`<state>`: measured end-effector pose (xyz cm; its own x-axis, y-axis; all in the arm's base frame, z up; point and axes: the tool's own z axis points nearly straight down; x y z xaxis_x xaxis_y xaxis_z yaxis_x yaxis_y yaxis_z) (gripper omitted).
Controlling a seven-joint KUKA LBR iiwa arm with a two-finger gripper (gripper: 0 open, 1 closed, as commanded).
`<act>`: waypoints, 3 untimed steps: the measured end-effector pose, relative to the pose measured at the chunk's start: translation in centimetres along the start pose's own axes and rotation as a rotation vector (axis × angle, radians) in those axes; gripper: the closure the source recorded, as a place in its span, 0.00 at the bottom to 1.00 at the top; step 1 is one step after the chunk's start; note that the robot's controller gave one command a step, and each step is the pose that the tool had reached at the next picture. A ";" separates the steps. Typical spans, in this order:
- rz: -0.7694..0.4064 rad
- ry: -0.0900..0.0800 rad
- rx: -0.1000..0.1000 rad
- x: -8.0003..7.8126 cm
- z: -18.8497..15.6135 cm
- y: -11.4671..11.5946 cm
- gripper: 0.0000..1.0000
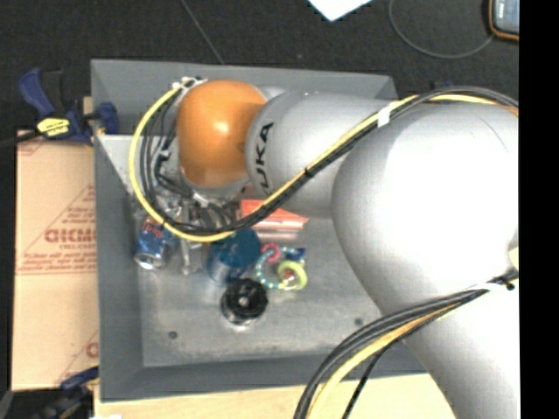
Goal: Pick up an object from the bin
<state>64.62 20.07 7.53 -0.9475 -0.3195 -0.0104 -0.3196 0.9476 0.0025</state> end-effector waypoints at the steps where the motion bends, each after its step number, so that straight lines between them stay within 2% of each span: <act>1: -0.222 -0.004 0.002 -0.9 -8.9 2.5 0.00; 2: -0.198 -0.003 -0.001 0.1 -5.0 -1.4 0.00; 3: -0.665 -0.017 0.004 -1.4 0.0 1.2 0.00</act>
Offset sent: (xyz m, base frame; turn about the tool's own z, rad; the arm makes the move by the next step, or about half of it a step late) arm 0.0036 -0.0455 0.0247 -0.1900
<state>65.60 21.64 7.53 -0.5483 -0.8359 -0.0242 -0.8359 0.5487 -0.0135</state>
